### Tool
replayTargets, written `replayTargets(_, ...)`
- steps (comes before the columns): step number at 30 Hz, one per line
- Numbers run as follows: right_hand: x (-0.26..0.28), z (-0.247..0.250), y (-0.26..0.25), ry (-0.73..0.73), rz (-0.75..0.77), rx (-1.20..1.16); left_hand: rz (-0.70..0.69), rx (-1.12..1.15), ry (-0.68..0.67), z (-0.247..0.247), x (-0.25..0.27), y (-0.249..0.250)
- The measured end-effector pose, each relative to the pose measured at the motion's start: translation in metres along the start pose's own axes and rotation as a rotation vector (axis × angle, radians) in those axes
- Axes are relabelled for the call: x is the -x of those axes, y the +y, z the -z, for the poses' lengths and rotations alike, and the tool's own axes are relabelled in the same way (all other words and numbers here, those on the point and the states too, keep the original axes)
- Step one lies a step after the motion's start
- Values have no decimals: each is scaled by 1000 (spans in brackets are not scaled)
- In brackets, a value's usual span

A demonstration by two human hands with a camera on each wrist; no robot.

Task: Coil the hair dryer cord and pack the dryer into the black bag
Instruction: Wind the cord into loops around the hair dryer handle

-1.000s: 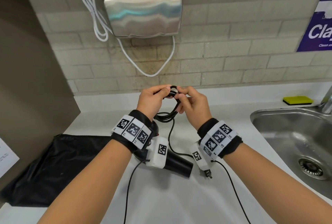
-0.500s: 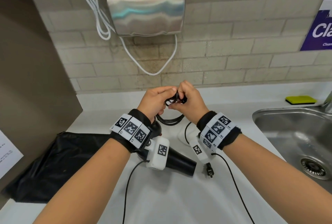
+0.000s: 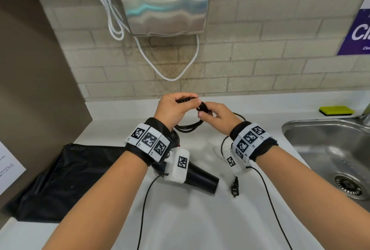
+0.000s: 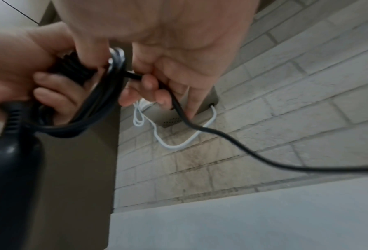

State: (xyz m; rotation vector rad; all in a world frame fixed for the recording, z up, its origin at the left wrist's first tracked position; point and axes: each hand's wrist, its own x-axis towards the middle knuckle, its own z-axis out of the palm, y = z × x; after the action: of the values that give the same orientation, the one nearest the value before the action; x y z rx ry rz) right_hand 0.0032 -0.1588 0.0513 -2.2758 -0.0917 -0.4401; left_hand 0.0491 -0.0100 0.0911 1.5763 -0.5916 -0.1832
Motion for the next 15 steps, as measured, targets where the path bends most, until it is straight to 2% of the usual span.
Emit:
replayTargets(3, 0, 9, 3, 20, -2, -28, 21, 69, 59, 1, -2, 1)
replayTargets(6, -7, 13, 6, 131, 24, 110, 26, 101, 73, -4, 2, 4)
replayTargets(10, -17, 14, 4, 263, 59, 150, -26, -34, 42, -8, 1, -1)
replayTargets(15, -19, 10, -7, 409, 143, 147, -19, -203, 59, -6, -6, -11)
